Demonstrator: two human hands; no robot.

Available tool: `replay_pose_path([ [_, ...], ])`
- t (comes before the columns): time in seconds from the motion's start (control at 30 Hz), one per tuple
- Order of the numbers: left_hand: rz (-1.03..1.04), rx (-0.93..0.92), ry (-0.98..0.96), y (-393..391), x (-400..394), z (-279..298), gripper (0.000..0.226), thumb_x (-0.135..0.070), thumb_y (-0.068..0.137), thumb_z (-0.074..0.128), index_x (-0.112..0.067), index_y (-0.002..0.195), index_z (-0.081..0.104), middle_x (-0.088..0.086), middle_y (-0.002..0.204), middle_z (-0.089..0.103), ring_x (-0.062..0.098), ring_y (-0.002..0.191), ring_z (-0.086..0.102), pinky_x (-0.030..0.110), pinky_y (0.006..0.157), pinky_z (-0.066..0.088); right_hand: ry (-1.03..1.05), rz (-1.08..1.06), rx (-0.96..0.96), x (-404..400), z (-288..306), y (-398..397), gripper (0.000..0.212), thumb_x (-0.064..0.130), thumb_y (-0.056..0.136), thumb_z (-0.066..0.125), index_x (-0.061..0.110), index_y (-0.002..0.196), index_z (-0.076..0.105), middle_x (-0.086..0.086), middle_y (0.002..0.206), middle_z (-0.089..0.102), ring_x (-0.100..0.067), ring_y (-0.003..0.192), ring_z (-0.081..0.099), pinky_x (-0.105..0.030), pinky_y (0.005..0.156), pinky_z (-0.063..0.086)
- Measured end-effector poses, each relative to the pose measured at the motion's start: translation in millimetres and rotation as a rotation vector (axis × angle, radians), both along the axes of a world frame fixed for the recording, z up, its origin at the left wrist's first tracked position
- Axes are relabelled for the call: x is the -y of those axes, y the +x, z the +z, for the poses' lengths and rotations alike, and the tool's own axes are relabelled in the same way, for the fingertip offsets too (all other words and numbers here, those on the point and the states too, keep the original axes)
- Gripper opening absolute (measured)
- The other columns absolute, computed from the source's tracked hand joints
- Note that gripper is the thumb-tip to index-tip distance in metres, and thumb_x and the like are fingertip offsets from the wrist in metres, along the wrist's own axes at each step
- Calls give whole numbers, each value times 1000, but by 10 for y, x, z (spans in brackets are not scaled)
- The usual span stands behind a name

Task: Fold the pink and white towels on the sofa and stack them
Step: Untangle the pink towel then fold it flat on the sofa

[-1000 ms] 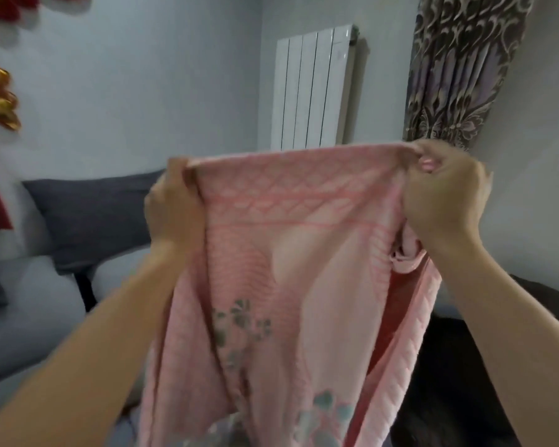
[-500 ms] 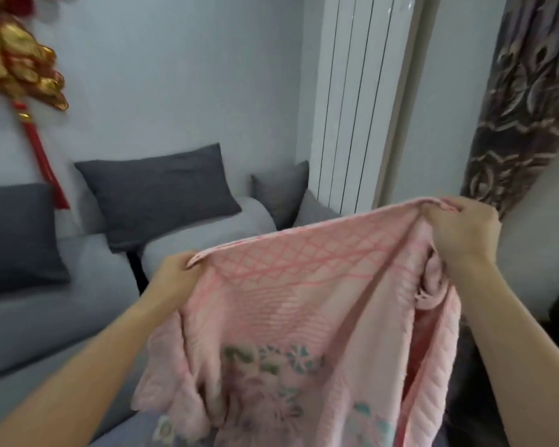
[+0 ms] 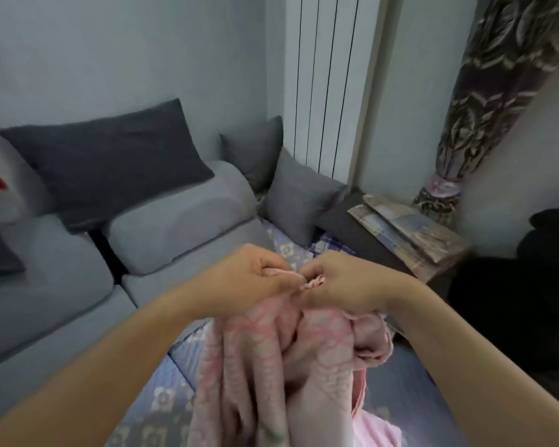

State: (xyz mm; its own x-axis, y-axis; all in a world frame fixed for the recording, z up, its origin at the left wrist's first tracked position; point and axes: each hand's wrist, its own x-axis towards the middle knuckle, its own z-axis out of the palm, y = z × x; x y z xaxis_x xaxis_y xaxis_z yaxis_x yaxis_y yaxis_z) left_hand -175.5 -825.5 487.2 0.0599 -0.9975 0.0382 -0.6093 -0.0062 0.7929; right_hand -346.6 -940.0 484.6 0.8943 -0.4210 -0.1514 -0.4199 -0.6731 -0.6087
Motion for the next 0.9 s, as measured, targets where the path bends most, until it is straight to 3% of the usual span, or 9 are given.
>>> replay_pose_path([
  [0.13, 97, 121, -87, 15, -83, -404, 28, -29, 82, 79, -22, 84, 53, -6, 69, 56, 2, 57, 41, 19, 54, 36, -257, -317, 250, -24, -136, -93, 33, 32, 90, 66, 12, 65, 61, -4, 60, 54, -13, 60, 46, -39, 58, 38],
  [0.3, 277, 147, -22, 280, -439, -1054, 31, -31, 78, 79, -25, 72, 49, -12, 63, 52, 4, 59, 44, 32, 61, 40, -617, -797, 444, 207, 132, -346, 20, 28, 87, 63, 11, 78, 67, -14, 82, 70, -38, 85, 63, -38, 69, 46],
  [0.4, 343, 147, -7, 443, -636, -1227, 27, -38, 75, 78, -37, 76, 50, -15, 63, 55, 4, 57, 46, 31, 59, 40, -699, -899, 559, 308, 257, -512, 27, 30, 86, 60, 11, 67, 56, -11, 65, 57, -40, 77, 59, -39, 65, 45],
  [0.47, 451, 202, -60, 623, -677, -1185, 34, -50, 71, 76, -29, 77, 50, -8, 58, 52, 7, 55, 44, 38, 60, 43, -722, -909, 629, 305, 333, -544, 25, 28, 86, 58, 9, 71, 62, -9, 62, 57, -35, 72, 57, -40, 66, 45],
  [0.57, 602, 359, -218, 1003, -593, -777, 41, -39, 78, 83, -15, 72, 52, -7, 58, 52, 14, 55, 50, 38, 57, 42, -744, -896, 667, 347, 525, -472, 30, 22, 86, 57, 7, 62, 50, -5, 53, 46, -29, 58, 43, -40, 60, 33],
  [0.63, 639, 613, -365, 1297, -459, -246, 47, -48, 83, 76, -15, 73, 45, 0, 62, 56, 27, 60, 61, 38, 56, 42, -765, -890, 678, 461, 816, -385, 31, 22, 86, 56, 9, 60, 44, -4, 54, 46, -32, 60, 45, -39, 62, 38],
  [0.77, 642, 981, -697, 1885, -155, 1056, 49, -65, 90, 56, -20, 76, 39, 19, 73, 61, 41, 64, 64, 42, 57, 48, -922, -988, 773, 746, 1580, -266, 26, 26, 89, 48, 6, 91, 65, -24, 89, 67, -45, 88, 60, -42, 76, 46],
  [0.83, 693, 1012, -679, 2022, -93, 1484, 47, -62, 94, 53, -19, 80, 40, 22, 78, 62, 42, 69, 64, 40, 59, 45, -981, -1075, 779, 854, 1838, -272, 34, 26, 90, 46, 5, 110, 66, -31, 100, 66, -49, 95, 60, -44, 81, 48],
  [0.9, 764, 1039, -583, 2163, -63, 1542, 41, -52, 97, 55, -13, 90, 44, 26, 82, 63, 44, 71, 62, 41, 59, 41, -982, -1087, 735, 974, 1945, -276, 36, 26, 89, 45, 5, 110, 65, -34, 102, 64, -52, 95, 60, -48, 84, 49],
])
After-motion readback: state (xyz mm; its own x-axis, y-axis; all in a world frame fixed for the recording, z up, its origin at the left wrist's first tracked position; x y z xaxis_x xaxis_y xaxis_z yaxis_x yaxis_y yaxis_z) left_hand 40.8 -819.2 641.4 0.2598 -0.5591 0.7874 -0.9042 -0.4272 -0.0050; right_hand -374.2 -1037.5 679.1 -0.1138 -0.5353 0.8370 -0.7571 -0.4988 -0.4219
